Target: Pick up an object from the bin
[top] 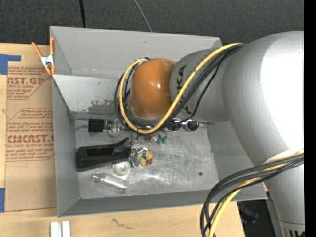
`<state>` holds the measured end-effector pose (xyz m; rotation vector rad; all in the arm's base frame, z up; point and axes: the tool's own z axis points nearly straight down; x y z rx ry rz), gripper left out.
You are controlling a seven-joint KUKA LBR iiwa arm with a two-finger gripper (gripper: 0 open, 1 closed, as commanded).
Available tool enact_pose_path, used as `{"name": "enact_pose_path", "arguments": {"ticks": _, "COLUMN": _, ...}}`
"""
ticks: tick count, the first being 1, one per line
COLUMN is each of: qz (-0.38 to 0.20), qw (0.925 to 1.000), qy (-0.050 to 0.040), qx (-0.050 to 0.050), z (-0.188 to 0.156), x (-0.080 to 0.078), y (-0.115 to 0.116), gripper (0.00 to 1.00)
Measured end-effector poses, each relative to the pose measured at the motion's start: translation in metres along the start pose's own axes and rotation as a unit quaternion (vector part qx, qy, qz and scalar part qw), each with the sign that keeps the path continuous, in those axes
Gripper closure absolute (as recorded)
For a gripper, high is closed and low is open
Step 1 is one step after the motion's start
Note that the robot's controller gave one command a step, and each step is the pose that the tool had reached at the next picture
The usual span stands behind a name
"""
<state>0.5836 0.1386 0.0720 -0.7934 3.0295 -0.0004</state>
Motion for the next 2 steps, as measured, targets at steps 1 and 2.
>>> {"name": "enact_pose_path", "arguments": {"ticks": 1, "qz": -0.109, "qw": 0.9939, "qy": 0.0116, "qx": 0.011, "z": -0.0026, "x": -0.0167, "y": 0.0044, "gripper": 1.00}}
{"name": "enact_pose_path", "arguments": {"ticks": 2, "qz": -0.109, "qw": 0.9939, "qy": 0.0113, "qx": 0.011, "z": -0.0027, "x": -0.0167, "y": 0.0044, "gripper": 1.00}}
